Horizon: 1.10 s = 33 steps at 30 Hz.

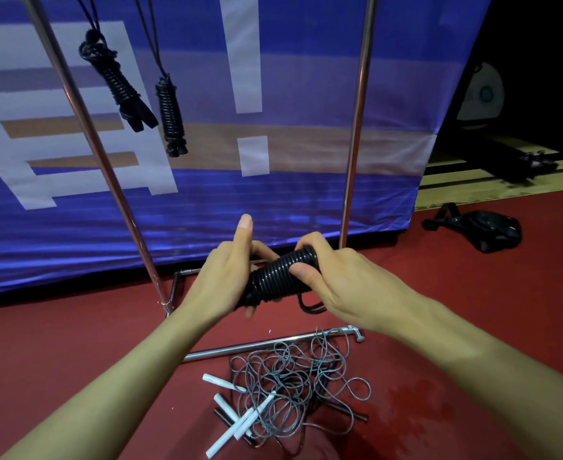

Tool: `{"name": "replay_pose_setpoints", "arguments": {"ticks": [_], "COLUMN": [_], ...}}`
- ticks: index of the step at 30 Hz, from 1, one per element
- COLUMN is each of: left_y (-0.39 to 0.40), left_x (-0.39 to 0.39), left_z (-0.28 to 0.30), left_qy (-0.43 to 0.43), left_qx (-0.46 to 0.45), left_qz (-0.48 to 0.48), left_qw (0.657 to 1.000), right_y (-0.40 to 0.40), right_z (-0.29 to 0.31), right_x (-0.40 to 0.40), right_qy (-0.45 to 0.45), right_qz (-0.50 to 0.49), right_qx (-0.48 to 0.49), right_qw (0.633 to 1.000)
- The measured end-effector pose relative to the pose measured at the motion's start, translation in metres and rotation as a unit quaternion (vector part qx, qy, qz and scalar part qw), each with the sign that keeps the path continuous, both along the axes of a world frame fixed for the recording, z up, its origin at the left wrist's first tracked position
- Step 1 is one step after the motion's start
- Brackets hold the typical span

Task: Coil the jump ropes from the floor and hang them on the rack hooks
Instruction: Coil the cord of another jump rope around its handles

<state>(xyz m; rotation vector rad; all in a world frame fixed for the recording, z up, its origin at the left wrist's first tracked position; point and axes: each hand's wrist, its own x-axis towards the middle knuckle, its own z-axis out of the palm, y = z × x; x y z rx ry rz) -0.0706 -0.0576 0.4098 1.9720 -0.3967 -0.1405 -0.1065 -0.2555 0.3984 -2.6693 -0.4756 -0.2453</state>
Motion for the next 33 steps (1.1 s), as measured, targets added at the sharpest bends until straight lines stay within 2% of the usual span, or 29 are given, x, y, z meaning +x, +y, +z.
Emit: {"name": "replay_pose_setpoints", "arguments": {"ticks": [5, 8, 10, 12, 14, 17, 19, 24, 27, 31, 33], "left_y": [0.000, 0.000, 0.002, 0.001, -0.003, -0.005, -0.003, 0.000, 0.001, -0.001, -0.003], "left_x": [0.000, 0.004, 0.013, 0.017, 0.014, 0.013, 0.015, 0.010, 0.005, 0.005, 0.007], "left_z": [-0.012, -0.011, -0.009, -0.007, -0.007, -0.004, -0.005, -0.020, -0.022, -0.016, -0.014], "left_qy": [-0.116, -0.125, -0.072, 0.030, 0.146, 0.201, 0.182, 0.060, -0.007, -0.107, -0.106], "left_qx": [0.072, 0.046, -0.010, -0.099, -0.199, -0.251, -0.251, -0.155, -0.132, -0.111, -0.110], "left_qz": [0.017, 0.059, 0.099, 0.106, 0.091, 0.074, 0.074, 0.009, -0.033, -0.029, -0.030], "left_qw": [0.991, 0.989, 0.992, 0.989, 0.965, 0.944, 0.948, 0.986, 0.991, 0.988, 0.988], "right_y": [0.002, 0.000, -0.003, -0.004, -0.003, 0.001, 0.003, 0.002, -0.001, 0.000, 0.001], "right_z": [-0.004, -0.003, -0.006, -0.008, -0.009, -0.012, -0.018, -0.022, -0.019, -0.019, -0.018], "right_x": [0.000, 0.002, 0.004, 0.005, 0.006, 0.005, 0.004, 0.000, 0.002, 0.006, 0.007], "right_qy": [-0.007, -0.003, -0.006, -0.010, -0.015, -0.024, -0.019, 0.003, 0.013, 0.018, 0.022], "right_qz": [-0.002, -0.005, -0.019, -0.026, -0.025, -0.020, -0.017, -0.010, -0.002, -0.006, -0.016], "right_qx": [0.024, 0.075, 0.114, 0.122, 0.105, 0.083, 0.086, 0.102, 0.128, 0.182, 0.198], "right_qw": [1.000, 0.997, 0.993, 0.992, 0.994, 0.996, 0.996, 0.995, 0.992, 0.983, 0.980]}}
